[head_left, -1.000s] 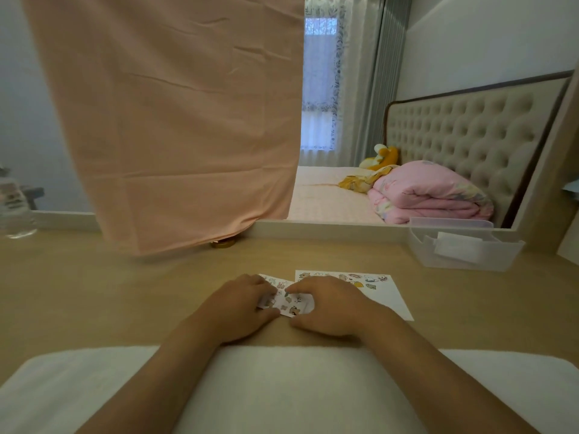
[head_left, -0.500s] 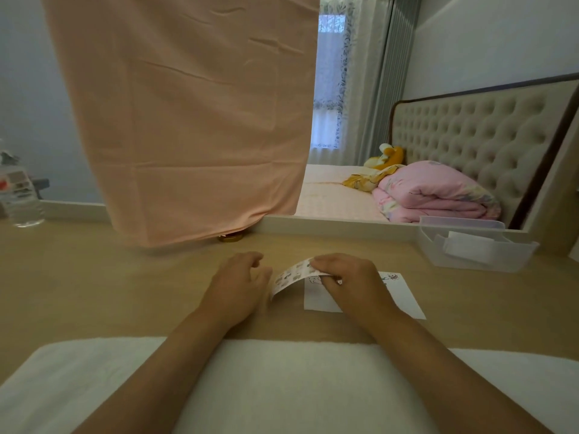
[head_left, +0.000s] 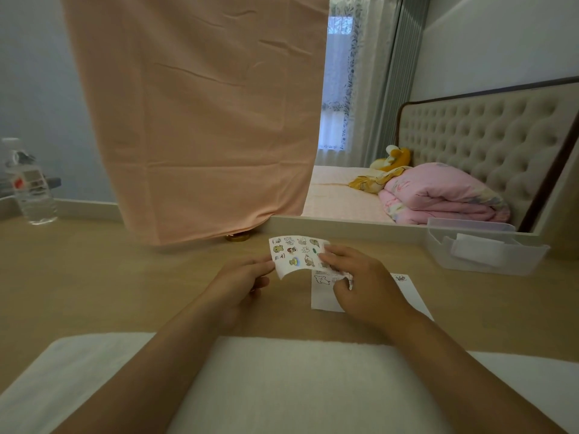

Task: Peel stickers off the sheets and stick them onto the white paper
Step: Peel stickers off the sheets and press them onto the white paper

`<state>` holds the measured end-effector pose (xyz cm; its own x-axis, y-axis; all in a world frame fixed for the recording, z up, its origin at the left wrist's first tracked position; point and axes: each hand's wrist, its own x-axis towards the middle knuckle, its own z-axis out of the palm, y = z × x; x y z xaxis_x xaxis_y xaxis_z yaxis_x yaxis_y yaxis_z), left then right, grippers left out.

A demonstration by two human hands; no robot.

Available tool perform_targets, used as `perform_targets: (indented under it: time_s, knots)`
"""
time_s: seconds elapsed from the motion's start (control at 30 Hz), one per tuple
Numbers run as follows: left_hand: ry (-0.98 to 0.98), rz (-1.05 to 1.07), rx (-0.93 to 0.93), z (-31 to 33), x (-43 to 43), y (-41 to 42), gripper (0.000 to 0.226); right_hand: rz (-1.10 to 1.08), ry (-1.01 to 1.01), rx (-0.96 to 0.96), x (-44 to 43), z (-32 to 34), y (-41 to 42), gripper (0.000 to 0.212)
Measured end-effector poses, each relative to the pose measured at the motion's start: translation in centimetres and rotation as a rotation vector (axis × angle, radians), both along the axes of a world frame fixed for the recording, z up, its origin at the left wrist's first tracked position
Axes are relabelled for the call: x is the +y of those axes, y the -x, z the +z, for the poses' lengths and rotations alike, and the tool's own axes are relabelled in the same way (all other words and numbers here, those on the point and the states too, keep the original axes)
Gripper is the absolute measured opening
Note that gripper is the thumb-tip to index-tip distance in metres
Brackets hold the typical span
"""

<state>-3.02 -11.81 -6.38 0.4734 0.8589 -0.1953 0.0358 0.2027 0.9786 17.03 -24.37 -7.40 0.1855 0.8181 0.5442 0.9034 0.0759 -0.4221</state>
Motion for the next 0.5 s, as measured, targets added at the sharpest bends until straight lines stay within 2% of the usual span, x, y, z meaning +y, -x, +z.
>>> perform_targets:
  time_s: [0.07,0.13,0.27,0.5]
  knots:
    - [-0.021,-0.002,0.011,-0.1,-0.1,-0.1,0.015,-0.085,0.099,-0.089,-0.2,0.3,0.4,0.056]
    - [-0.079,-0.019,0.069,-0.2,-0.3,-0.2,0.017,-0.138,0.065,-0.123,-0.2,0.2,0.7,0.05]
    - [-0.1,-0.057,0.039,-0.5,-1.2,-1.1,0.015,-0.014,-0.122,0.009,0.7,0.1,1.9,0.023]
    - [-0.133,-0.136,-0.055,-0.9,-2.7,-2.3,0.016,0.011,-0.175,0.075,1.6,-1.0,2.5,0.016]
